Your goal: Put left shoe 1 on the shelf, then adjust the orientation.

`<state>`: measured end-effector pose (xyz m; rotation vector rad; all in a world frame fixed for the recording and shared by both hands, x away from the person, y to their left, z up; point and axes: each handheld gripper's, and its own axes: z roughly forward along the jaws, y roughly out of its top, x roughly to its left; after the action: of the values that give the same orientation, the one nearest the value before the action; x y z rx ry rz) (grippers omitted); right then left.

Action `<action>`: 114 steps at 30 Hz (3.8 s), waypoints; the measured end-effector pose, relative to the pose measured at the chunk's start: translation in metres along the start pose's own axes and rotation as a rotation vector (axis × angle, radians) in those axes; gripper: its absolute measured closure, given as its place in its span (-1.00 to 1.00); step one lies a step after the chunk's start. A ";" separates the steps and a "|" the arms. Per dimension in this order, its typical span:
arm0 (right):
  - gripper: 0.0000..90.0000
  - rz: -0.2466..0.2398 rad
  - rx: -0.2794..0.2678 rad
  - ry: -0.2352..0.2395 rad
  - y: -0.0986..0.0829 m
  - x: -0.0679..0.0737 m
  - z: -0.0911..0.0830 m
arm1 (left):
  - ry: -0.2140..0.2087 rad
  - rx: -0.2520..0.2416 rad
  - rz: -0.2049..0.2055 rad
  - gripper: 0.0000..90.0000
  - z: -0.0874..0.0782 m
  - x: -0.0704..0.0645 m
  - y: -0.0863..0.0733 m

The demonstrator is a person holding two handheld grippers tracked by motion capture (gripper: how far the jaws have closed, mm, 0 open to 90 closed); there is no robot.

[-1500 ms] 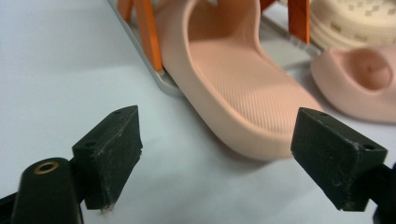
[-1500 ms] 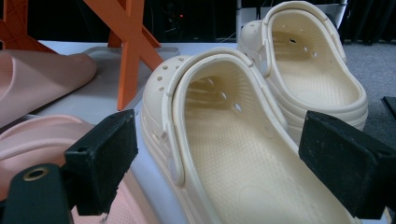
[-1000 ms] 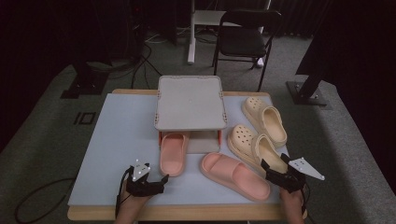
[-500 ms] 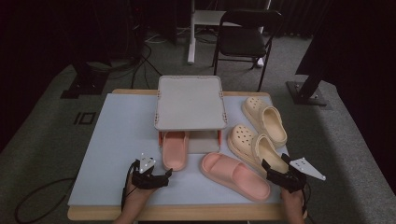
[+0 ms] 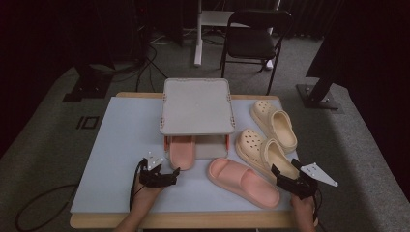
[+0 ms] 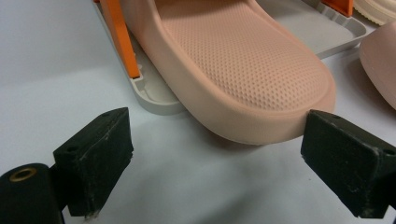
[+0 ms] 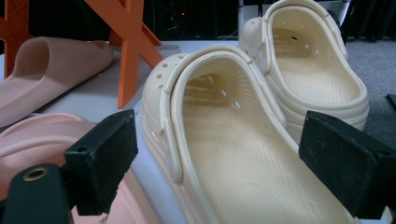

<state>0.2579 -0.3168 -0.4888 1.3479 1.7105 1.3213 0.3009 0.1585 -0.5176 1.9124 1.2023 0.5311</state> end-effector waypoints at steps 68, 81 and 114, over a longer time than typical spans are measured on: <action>-0.69 -0.034 0.097 0.151 0.023 -0.021 0.017 | -0.037 -0.120 0.032 -0.85 -0.032 0.040 -0.009; -0.35 -0.043 0.135 0.139 0.028 -0.040 0.024 | -0.039 -0.140 0.064 -0.85 -0.066 0.055 -0.028; 0.49 -0.143 0.331 0.258 0.041 -0.064 0.082 | -0.072 -0.171 0.039 -0.85 -0.085 0.067 -0.050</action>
<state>0.3649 -0.3488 -0.4859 1.2382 2.2371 1.2102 0.2452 0.2631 -0.5112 1.7975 1.0416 0.5623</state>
